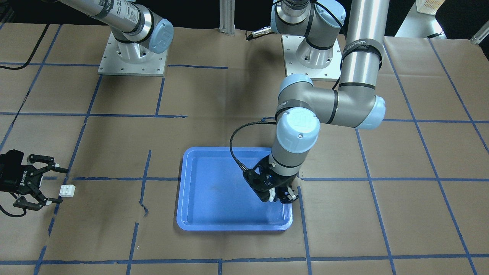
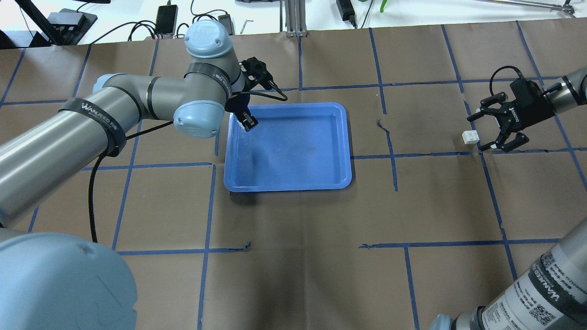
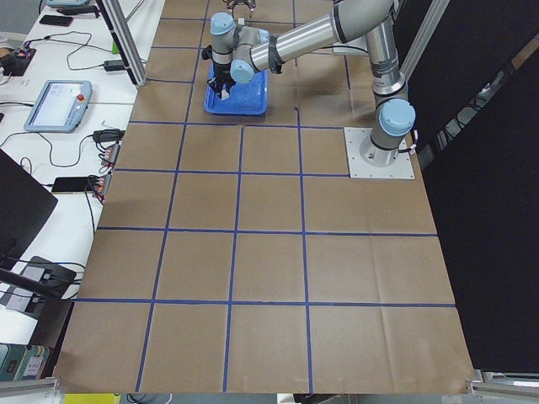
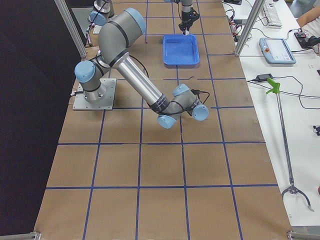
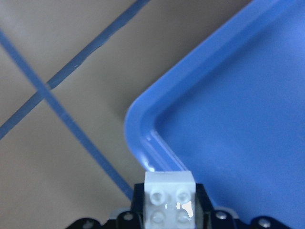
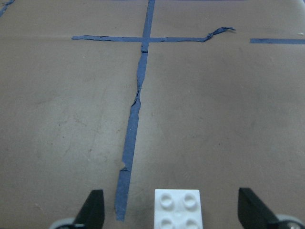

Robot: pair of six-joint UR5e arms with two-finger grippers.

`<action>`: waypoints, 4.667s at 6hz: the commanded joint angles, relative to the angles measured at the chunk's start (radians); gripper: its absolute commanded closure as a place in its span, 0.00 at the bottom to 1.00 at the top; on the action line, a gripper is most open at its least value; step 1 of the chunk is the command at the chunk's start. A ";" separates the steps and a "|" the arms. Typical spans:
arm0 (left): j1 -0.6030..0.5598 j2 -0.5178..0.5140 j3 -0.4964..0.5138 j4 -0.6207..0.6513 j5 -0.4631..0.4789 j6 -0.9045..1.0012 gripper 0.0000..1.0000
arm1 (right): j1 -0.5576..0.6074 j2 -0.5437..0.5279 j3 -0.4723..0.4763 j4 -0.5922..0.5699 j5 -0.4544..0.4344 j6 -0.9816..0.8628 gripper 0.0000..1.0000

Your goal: Assemble white blocks and place on blue tray

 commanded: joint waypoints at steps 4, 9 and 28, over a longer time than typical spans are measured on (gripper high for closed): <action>-0.100 -0.036 -0.070 0.076 -0.009 0.435 0.89 | 0.001 0.016 0.001 -0.082 0.002 0.012 0.08; -0.102 -0.046 -0.107 0.118 -0.012 0.261 0.82 | 0.001 0.008 -0.005 -0.077 0.046 0.007 0.66; 0.230 0.528 0.100 -0.555 -0.037 -1.073 0.01 | 0.702 -0.093 0.397 -1.034 0.195 1.011 0.66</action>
